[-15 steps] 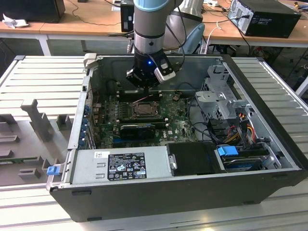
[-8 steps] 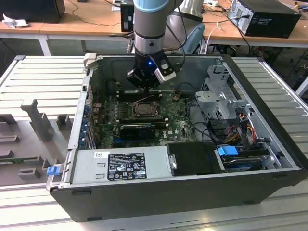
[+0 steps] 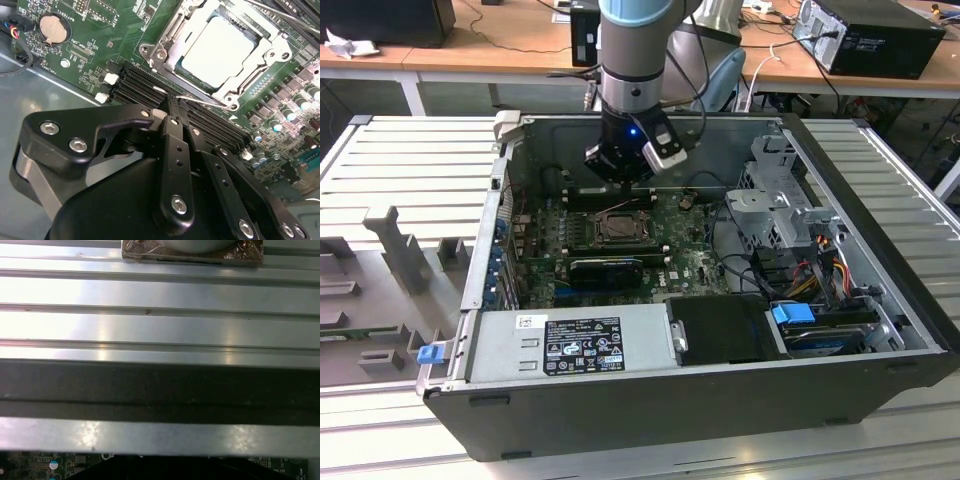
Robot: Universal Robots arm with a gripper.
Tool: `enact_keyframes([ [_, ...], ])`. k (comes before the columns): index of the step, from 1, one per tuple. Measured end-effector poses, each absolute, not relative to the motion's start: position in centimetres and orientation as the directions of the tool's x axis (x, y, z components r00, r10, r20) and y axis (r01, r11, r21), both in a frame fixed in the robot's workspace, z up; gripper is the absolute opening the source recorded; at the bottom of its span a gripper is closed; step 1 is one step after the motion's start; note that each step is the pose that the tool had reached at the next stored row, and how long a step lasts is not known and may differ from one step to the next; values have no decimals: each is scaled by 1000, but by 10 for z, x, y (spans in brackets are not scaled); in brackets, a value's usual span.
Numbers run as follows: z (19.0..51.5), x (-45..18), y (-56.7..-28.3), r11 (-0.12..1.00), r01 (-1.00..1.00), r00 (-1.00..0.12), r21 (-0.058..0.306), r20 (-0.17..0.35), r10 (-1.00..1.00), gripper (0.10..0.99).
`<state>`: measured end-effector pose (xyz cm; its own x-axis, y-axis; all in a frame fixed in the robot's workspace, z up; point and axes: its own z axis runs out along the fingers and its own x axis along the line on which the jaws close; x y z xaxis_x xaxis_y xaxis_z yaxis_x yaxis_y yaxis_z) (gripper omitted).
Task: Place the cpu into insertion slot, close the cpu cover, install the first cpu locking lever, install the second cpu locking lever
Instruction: 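Install the first cpu locking lever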
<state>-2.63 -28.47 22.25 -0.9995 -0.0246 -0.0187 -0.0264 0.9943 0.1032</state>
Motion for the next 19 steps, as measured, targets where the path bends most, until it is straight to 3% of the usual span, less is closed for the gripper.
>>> enact_keyframes([
  [19,209,-21,-287,994,-29,-999,103,-20,-27,106],
])
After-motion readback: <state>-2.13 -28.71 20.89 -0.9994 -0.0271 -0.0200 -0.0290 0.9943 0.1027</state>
